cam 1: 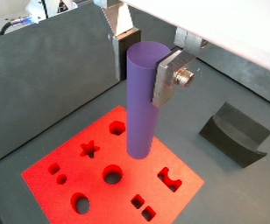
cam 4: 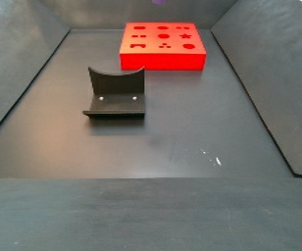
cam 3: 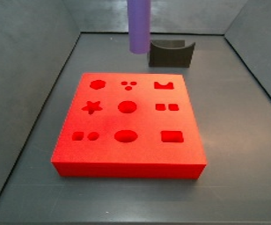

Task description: Insert the round object.

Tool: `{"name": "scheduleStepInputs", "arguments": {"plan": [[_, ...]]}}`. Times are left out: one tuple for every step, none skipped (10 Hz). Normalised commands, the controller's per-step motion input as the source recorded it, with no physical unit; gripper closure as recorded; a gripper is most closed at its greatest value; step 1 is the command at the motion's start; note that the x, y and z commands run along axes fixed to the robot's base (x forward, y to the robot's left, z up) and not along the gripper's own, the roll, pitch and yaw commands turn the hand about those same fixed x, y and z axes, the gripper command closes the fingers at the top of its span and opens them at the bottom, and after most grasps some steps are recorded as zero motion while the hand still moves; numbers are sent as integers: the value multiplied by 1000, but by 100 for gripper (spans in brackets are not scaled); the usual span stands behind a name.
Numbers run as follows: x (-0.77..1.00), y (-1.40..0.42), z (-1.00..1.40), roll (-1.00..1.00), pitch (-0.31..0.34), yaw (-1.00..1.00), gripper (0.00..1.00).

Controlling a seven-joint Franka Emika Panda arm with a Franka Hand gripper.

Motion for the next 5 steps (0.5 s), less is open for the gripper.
{"name": "scheduleStepInputs", "arguments": {"plan": [[0,-163,-197,0,-51,0,100],[0,-420,-123,0,-51,83,100],[0,-703,-311,96,-76,80,100],[0,-591,-560,120,-74,51,100],[-31,-303,-674,174,-41,6,100]]}}
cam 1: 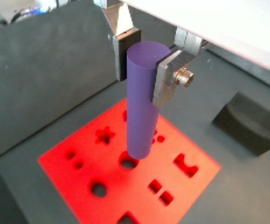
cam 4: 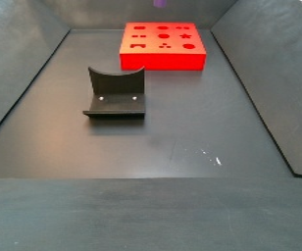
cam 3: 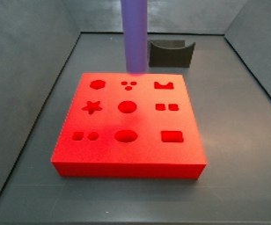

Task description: Insert the round object.

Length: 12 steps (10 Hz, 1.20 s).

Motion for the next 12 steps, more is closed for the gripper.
{"name": "scheduleStepInputs", "arguments": {"plan": [[-194,0,-649,126,-19,49,100],[-89,6,-537,109,0,0,100],[-63,31,-494,84,0,0,100],[-26,0,-420,69,0,0,100],[0,0,-346,39,0,0,100],[0,0,-306,31,0,0,100],[109,0,-251,7,0,0,100],[126,0,-260,14,0,0,100],[220,0,-274,27,0,0,100],[317,0,-206,0,0,0,100],[223,0,-271,17,0,0,100],[0,0,-320,63,0,0,100]]}}
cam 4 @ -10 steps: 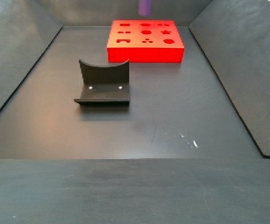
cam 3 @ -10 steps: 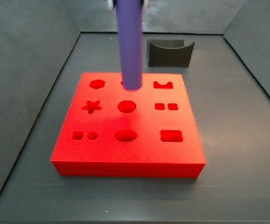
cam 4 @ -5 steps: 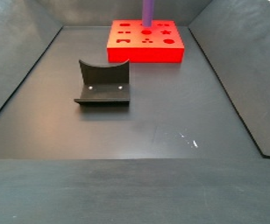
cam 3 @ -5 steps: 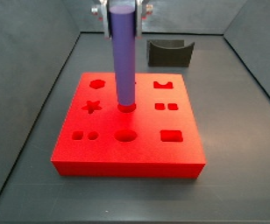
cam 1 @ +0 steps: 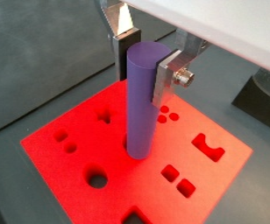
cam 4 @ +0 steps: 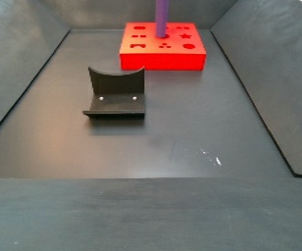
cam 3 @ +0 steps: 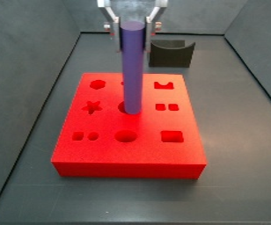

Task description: Insert the round object.

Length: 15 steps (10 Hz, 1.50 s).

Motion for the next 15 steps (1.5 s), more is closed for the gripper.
{"name": "scheduleStepInputs", "arguments": {"plan": [[-366,129,-217,0,0,-146,100],[-440,140,-63,-73,-26,-183,100],[-286,126,-9,-99,-46,-149,100],[0,0,-94,0,-27,0,100],[160,-51,-140,14,0,-3,100],[20,0,-46,0,0,0,100],[383,0,-520,0,0,-31,100],[357,0,-774,39,0,-40,100],[109,0,-889,91,-6,0,100],[0,0,-874,124,-3,0,100],[0,-14,-854,157,-4,0,100],[-71,-69,-860,154,-23,0,100],[-126,-94,-969,109,-54,0,100],[-111,-109,-906,77,-67,0,100],[0,0,0,11,0,0,100]]}}
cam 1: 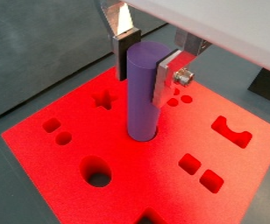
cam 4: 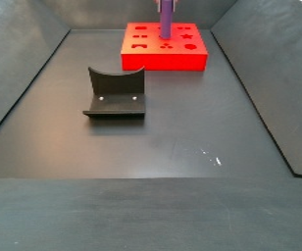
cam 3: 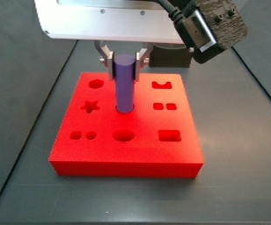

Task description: Insert the round object.

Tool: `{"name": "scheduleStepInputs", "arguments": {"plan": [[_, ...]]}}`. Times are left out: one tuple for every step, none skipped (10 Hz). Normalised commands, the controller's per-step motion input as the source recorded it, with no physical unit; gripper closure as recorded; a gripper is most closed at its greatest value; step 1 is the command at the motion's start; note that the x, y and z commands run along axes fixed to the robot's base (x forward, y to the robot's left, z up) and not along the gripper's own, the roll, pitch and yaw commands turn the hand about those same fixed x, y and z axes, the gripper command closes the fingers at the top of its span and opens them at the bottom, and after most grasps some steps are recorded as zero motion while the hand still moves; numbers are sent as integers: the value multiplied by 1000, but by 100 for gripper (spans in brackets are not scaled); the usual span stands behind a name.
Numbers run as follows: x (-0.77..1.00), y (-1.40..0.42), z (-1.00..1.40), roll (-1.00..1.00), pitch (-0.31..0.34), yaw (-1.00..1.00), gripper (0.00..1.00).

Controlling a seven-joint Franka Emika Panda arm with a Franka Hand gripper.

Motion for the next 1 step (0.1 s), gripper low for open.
{"name": "scheduleStepInputs", "arguments": {"plan": [[0,0,0,0,0,0,100]]}}
